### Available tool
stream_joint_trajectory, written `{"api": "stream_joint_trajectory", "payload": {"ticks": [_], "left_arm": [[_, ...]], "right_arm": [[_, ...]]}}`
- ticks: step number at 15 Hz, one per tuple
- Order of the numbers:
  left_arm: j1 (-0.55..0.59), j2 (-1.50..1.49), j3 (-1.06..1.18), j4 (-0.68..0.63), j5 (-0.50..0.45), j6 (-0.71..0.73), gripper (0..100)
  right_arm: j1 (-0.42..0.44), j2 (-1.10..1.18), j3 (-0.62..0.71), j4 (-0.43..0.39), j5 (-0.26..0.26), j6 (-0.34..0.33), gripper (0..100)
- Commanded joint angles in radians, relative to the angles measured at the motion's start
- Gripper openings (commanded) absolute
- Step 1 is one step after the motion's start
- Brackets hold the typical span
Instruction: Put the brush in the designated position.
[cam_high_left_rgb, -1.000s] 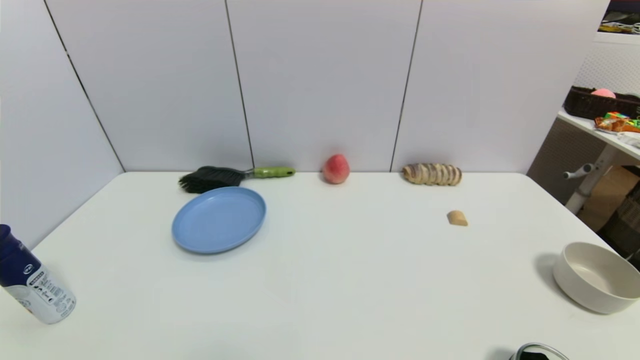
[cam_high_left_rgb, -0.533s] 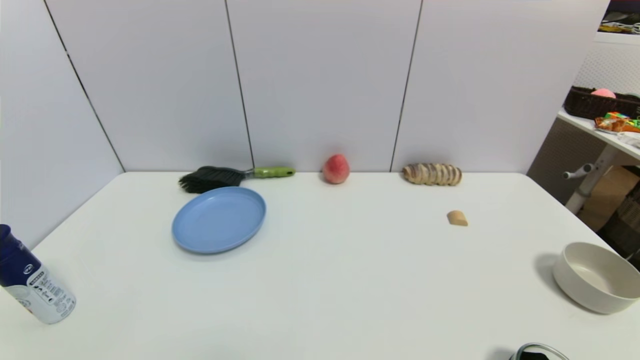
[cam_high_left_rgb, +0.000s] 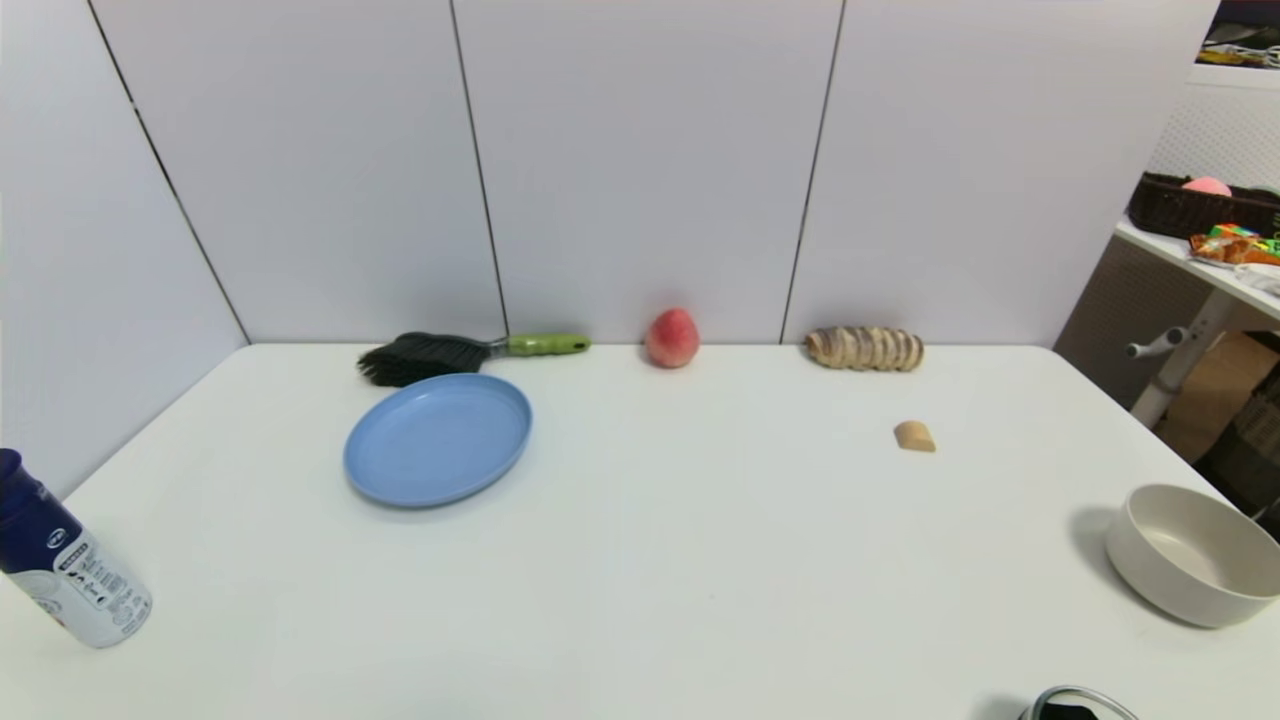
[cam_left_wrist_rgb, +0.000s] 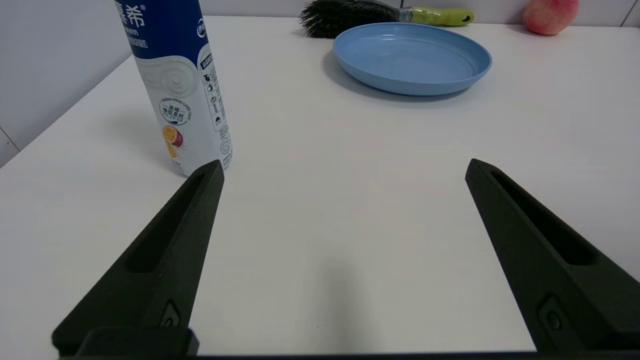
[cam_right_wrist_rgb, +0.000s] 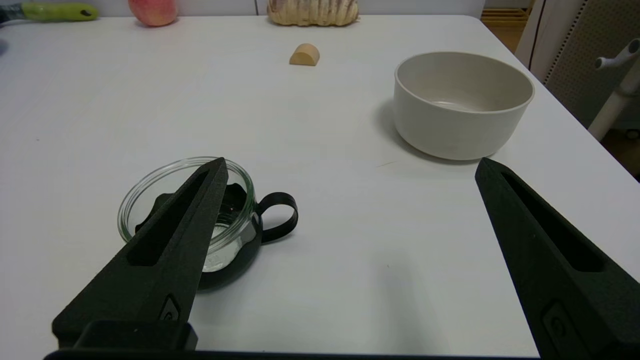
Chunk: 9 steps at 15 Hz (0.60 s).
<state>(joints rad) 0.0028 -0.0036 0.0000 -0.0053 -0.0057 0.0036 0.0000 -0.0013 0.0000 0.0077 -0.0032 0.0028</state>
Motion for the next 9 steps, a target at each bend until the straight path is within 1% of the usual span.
{"api": "stream_joint_trajectory", "payload": {"ticks": [1,9], "left_arm": [[0.0,0.002,0.0,-0.001,0.0,-0.001,100],[0.0,0.002,0.0,-0.001,0.0,-0.001,100]], "right_arm": [[0.0,0.001,0.002,0.0,0.0,0.0,100],[0.0,0.001,0.002,0.002,0.002,-0.007,100]]}}
